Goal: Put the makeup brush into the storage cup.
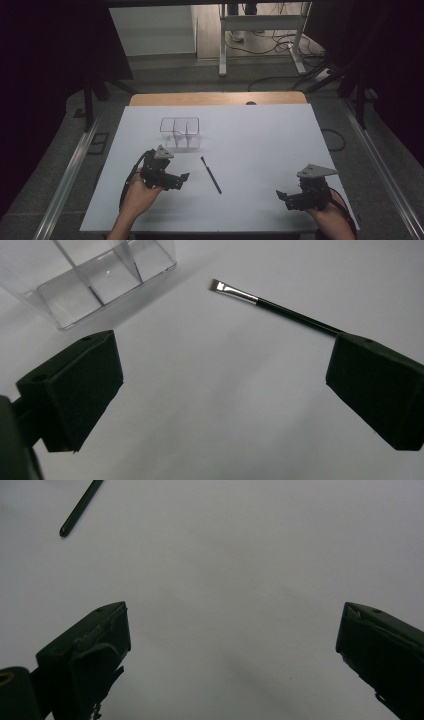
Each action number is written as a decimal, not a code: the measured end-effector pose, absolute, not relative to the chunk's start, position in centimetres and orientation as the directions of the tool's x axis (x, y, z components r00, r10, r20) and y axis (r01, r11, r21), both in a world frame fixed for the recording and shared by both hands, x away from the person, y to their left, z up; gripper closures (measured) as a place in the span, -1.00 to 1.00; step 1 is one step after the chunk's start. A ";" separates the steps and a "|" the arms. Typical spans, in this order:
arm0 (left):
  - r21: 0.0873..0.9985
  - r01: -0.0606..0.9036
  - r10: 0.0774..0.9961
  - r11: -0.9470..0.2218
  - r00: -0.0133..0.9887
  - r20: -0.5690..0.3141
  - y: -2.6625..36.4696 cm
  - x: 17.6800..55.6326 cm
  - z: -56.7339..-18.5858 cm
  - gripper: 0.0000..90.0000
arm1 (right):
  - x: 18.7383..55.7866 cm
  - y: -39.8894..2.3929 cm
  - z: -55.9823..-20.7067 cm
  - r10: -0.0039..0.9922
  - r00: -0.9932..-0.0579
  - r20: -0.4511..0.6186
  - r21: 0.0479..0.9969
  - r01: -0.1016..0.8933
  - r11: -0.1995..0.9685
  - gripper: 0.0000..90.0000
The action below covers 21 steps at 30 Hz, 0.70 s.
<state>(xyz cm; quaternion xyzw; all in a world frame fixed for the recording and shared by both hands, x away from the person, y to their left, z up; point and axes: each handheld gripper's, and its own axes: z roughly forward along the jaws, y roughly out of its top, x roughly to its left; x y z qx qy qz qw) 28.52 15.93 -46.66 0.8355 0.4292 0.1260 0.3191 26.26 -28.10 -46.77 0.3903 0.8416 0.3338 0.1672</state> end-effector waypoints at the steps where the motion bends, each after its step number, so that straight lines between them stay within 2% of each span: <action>1: 0.641 0.636 0.797 -0.429 0.601 -0.063 15.8 28.6 -46.7 -0.95 | 26.3 -28.1 -46.8 0.768 -0.640 -0.021 0.692 0.546 0.473 -0.97; 21: 0.613 0.636 0.776 -0.468 0.628 -0.059 13.6 30.5 -46.8 -0.94 | 26.3 -28.1 -46.8 0.767 -0.642 -0.018 0.691 0.546 0.473 -0.97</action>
